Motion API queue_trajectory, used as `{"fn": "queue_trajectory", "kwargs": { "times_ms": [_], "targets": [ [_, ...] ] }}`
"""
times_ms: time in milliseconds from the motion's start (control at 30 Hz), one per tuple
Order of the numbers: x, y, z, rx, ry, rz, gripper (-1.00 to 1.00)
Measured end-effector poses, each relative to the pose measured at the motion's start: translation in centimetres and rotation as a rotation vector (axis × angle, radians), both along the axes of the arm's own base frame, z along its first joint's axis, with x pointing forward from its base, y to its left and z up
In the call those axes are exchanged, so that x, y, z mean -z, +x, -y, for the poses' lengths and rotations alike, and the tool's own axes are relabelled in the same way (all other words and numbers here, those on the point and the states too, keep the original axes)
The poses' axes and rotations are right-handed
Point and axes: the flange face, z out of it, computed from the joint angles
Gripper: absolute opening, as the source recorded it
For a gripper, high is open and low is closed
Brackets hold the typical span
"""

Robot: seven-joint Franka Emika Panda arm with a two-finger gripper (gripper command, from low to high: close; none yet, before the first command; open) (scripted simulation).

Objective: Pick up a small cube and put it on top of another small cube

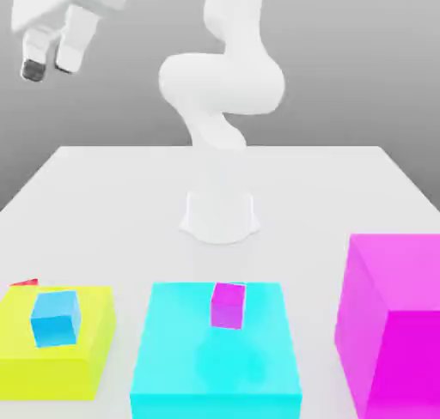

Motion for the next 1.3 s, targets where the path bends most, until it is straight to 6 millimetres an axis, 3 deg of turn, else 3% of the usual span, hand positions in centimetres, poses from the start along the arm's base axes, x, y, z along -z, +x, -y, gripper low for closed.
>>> {"fn": "queue_trajectory", "kwargs": {
  "times_ms": [300,567,833,1033,1067,1300],
  "targets": [
    [11.4,-2.4,8.8,0.528,0.188,-0.061,0.0],
    [21.3,-8.1,15.1,1.022,0.346,-0.095,0.0],
    [30.4,-14.5,17.6,1.495,0.496,-0.125,0.0],
    [37.1,-15.4,17.8,1.563,0.517,-0.128,0.0],
    [37.8,-15.5,17.7,1.564,0.516,-0.129,-1.0],
    [37.8,-15.5,17.8,1.564,0.516,-0.127,-1.0]
  ]
}}
